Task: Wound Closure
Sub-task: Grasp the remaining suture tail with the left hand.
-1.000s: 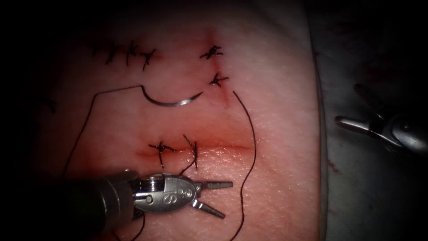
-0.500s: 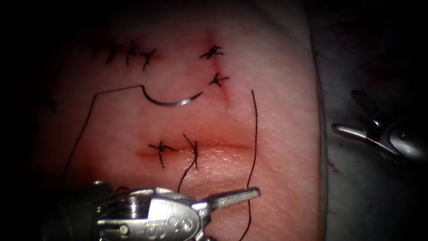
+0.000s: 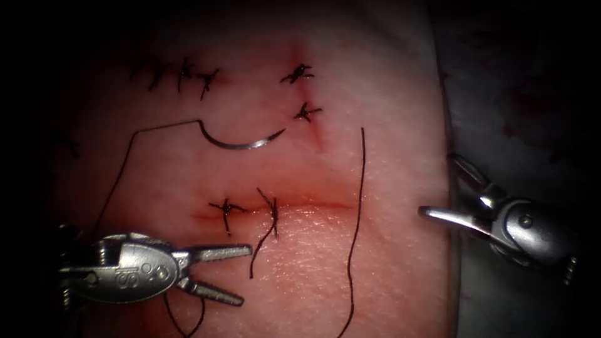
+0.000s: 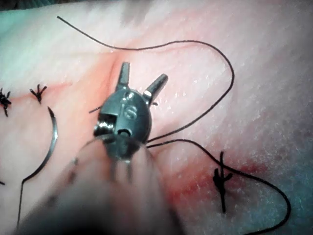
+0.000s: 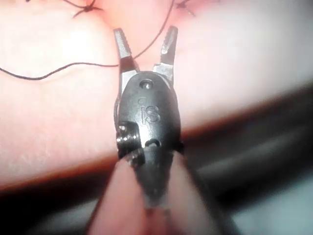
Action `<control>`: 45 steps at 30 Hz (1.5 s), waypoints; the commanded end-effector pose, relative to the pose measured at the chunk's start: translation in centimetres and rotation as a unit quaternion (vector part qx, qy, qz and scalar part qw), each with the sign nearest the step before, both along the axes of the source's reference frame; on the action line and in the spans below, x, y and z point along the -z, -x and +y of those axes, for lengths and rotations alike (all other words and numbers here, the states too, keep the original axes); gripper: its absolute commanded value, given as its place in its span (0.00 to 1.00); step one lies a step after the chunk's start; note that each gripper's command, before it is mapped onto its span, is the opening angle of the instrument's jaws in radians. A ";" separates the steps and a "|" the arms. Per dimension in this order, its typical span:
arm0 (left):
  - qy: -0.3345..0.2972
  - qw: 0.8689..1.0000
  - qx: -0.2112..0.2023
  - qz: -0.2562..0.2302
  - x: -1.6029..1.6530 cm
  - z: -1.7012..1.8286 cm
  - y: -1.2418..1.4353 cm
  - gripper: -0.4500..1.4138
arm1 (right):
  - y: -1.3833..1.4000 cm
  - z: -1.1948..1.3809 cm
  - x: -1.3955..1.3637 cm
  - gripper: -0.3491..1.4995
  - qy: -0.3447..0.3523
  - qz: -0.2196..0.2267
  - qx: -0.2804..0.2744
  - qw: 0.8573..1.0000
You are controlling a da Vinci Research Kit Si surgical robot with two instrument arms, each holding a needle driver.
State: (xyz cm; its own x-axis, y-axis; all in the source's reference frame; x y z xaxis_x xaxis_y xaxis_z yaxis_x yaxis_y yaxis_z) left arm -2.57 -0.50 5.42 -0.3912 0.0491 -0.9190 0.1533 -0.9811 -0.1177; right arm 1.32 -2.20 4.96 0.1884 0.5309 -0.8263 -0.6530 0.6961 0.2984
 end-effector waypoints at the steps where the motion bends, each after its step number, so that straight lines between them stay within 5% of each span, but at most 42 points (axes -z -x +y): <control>1: 0.028 0.999 0.002 0.016 -0.22 0.03 0.04 0.35 | -0.26 -0.08 -0.07 0.93 0.001 0.008 0.009 1.000; 8: 0.101 0.992 -0.067 0.044 -0.69 0.07 -0.04 0.35 | -0.39 -0.21 -0.14 0.89 -0.001 0.019 0.032 0.999; 21: 0.199 0.969 -0.139 0.035 -0.80 -0.08 0.12 0.39 | -0.37 -0.20 -0.23 0.84 0.001 0.019 0.034 0.999; 34: 0.223 0.965 -0.135 0.041 -0.80 -0.02 0.21 0.42 | -0.38 -0.28 -0.32 0.82 0.003 0.015 0.039 0.999; 38: 0.228 0.963 -0.136 0.042 -0.80 -0.02 0.25 0.33 | -0.40 -0.30 -0.35 0.82 0.004 0.014 0.039 0.999; 42: 0.234 0.962 -0.138 0.040 -0.78 0.01 0.26 0.00 | -0.48 -0.33 -0.37 0.82 0.002 0.010 0.040 0.999; 45: 0.236 0.963 -0.125 0.034 -0.76 0.05 0.25 0.00 | -0.58 -0.33 -0.38 0.87 -0.001 0.005 0.039 0.999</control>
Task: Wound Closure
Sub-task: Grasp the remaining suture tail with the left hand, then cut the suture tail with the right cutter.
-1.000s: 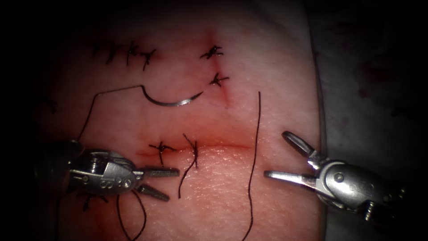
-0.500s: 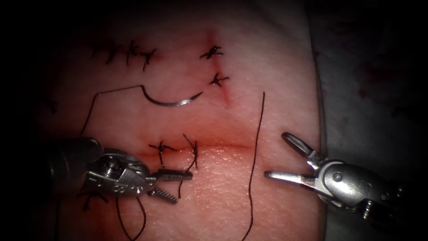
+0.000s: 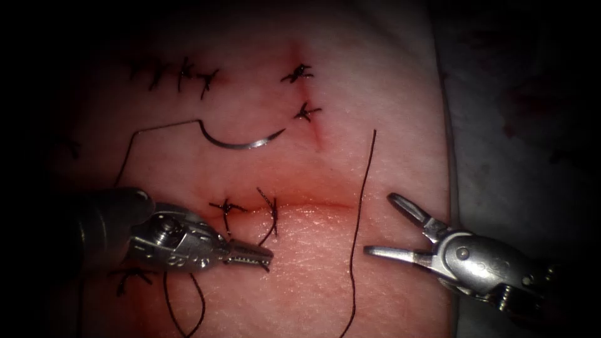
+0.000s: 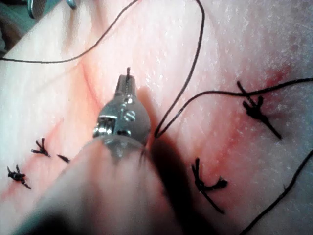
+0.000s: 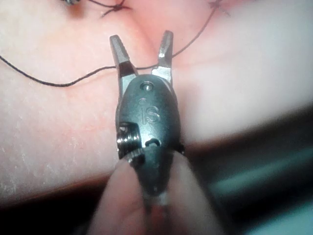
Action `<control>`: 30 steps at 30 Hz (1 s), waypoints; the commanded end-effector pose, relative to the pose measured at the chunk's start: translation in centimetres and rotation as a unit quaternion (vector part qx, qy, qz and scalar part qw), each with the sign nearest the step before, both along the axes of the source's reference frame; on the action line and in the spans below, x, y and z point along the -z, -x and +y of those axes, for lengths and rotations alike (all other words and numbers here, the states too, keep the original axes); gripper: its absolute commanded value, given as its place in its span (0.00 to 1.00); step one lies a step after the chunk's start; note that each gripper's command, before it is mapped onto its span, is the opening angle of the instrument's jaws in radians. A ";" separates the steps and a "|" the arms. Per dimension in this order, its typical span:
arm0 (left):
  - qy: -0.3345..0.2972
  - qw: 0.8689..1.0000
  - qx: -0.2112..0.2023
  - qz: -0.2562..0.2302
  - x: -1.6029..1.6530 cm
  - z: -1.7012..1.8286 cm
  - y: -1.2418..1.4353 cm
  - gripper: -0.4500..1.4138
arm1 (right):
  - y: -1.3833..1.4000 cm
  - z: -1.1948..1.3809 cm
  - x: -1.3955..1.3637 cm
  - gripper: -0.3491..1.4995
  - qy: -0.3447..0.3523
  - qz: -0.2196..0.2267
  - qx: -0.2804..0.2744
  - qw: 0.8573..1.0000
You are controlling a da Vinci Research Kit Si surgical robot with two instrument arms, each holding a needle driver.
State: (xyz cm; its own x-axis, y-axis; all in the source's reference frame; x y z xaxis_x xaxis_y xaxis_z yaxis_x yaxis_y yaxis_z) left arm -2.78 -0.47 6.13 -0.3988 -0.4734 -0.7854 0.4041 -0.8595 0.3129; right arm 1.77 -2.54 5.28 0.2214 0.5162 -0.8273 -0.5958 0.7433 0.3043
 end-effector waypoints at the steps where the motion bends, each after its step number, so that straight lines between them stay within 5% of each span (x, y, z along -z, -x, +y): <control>1: 0.000 1.000 0.006 -0.006 -0.04 0.05 0.04 0.00 | -0.18 0.01 -0.07 0.89 0.000 0.000 0.000 1.000; 9: 0.002 1.000 0.018 -0.011 0.02 0.21 -0.01 0.00 | -0.57 0.07 -0.28 0.82 0.019 -0.008 0.059 0.998; 13: 0.001 1.000 0.018 -0.011 0.02 0.22 -0.01 0.00 | -0.74 0.06 -0.45 0.92 0.047 -0.034 0.070 0.996; 30: 0.000 1.000 0.019 -0.013 0.07 0.17 0.02 0.00 | -1.42 0.03 -0.72 0.88 0.124 -0.055 0.117 0.984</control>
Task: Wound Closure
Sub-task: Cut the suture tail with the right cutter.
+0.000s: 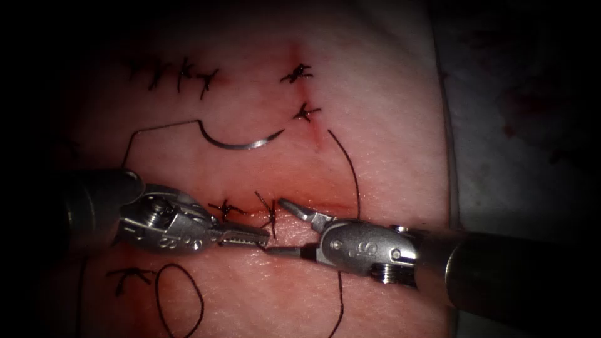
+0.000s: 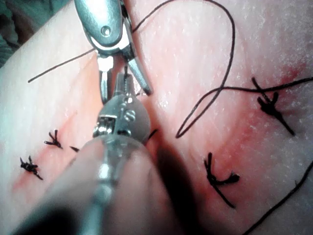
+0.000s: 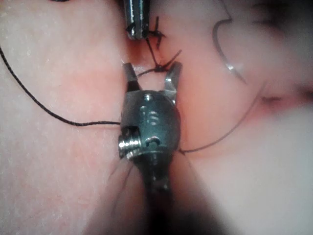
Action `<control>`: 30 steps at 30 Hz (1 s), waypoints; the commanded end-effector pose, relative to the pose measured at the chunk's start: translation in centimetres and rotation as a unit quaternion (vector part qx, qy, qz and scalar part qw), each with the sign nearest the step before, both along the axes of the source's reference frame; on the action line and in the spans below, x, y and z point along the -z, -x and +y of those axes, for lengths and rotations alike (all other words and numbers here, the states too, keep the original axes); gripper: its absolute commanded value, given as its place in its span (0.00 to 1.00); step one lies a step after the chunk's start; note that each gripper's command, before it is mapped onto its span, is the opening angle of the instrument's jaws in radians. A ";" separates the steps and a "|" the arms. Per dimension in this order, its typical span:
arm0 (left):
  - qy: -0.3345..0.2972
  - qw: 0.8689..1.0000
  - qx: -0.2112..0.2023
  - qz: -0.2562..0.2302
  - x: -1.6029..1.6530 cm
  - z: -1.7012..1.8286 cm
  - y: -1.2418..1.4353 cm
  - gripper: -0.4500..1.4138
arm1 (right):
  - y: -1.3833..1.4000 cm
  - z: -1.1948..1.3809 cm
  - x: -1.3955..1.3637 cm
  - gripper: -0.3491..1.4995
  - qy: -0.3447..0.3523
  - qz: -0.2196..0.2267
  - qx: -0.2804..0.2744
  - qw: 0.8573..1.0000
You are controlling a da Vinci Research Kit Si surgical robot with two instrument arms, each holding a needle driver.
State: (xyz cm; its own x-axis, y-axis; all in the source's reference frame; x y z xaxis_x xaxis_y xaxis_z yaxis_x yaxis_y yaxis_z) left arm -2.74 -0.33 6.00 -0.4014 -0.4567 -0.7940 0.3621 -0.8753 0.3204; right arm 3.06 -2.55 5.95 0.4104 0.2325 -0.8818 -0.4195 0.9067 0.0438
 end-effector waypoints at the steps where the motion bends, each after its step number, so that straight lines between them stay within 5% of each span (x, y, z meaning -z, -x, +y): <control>1: 0.000 1.000 -0.001 -0.002 -0.06 0.03 0.05 0.00 | -0.13 0.04 -0.05 0.88 0.004 0.002 0.001 1.000; 30: -0.017 1.000 0.005 -0.004 0.09 -0.08 0.13 0.00 | -0.64 0.08 -0.05 0.85 0.072 0.041 0.023 0.996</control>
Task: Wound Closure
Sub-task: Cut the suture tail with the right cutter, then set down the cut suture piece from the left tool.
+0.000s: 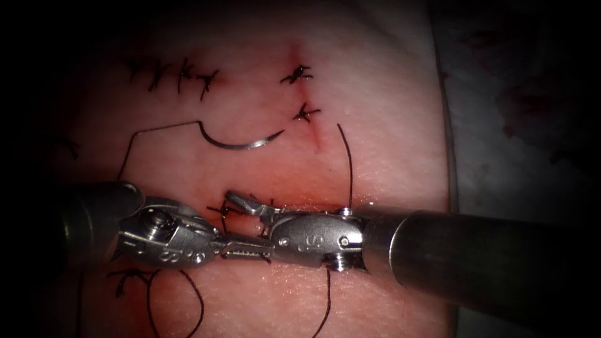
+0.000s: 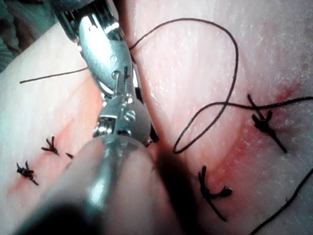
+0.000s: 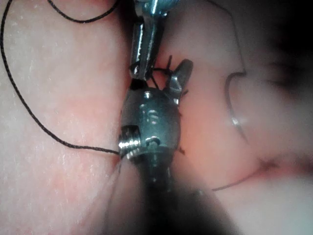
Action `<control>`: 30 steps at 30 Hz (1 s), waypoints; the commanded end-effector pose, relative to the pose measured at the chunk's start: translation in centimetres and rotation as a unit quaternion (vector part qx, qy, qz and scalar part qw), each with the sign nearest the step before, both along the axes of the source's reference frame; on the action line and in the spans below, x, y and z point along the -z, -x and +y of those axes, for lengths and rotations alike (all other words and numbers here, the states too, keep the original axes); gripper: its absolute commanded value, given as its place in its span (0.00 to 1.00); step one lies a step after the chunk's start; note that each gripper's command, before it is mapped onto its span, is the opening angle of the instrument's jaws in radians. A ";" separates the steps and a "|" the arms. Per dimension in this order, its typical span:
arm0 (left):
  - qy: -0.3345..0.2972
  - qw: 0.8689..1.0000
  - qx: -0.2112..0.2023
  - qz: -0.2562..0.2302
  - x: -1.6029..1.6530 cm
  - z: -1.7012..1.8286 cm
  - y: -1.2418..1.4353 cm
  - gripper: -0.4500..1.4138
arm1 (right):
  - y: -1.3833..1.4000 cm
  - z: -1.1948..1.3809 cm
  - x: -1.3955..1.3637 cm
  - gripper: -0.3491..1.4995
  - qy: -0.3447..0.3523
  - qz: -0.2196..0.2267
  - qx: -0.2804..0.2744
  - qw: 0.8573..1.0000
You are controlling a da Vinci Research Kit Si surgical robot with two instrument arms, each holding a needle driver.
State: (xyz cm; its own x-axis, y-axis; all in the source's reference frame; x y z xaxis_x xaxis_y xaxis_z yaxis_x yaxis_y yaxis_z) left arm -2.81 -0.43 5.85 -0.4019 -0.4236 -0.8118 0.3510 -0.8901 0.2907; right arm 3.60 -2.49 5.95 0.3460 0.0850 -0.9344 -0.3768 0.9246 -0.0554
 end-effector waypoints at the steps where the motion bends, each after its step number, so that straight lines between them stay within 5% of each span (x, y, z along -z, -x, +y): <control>1: 0.001 1.000 -0.001 -0.002 -0.05 0.02 0.07 0.00 | -0.12 0.01 -0.06 0.84 0.002 0.002 0.000 1.000; 4: 0.001 1.000 -0.001 -0.002 -0.04 0.01 0.07 0.00 | -0.13 0.00 -0.07 0.74 0.004 0.003 -0.001 1.000; 5: 0.001 1.000 -0.002 -0.001 -0.03 0.00 0.08 0.00 | -0.13 -0.01 -0.08 0.51 0.004 0.003 0.001 1.000; 6: 0.001 1.000 -0.002 -0.001 -0.02 -0.01 0.08 0.00 | -0.12 -0.02 -0.09 0.14 0.000 -0.003 0.012 1.000; 7: 0.000 1.000 -0.003 -0.002 -0.01 -0.02 0.08 0.00 | -0.13 -0.01 -0.10 0.00 -0.022 -0.009 0.016 1.000; 14: 0.001 1.000 -0.004 -0.003 0.05 -0.07 0.08 0.00 | -0.10 0.03 -0.11 0.00 -0.023 0.002 0.030 0.999; 17: 0.000 1.000 -0.004 -0.002 0.09 -0.11 0.07 0.00 | 0.06 0.01 -0.04 0.94 -0.013 0.018 0.015 1.000; 21: 0.000 1.000 -0.003 -0.001 0.15 -0.14 0.09 0.00 | 0.29 -0.02 0.10 0.97 -0.009 0.024 -0.002 1.000; 25: -0.009 1.000 0.006 -0.005 0.30 -0.23 0.22 0.00 | 0.81 0.09 0.43 0.95 -0.019 0.028 -0.024 0.999; 30: -0.033 0.998 0.060 -0.015 0.45 -0.34 0.49 0.00 | 1.55 0.37 1.00 0.90 -0.008 0.088 -0.057 0.994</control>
State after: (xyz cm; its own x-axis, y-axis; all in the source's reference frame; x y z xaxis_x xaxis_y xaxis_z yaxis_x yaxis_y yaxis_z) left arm -3.32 -0.82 5.30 -0.4238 -0.2967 -0.8558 0.2183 -0.9504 0.2214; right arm 1.99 -2.14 4.84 0.1406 0.1303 -0.9815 -0.4919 0.8695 0.0449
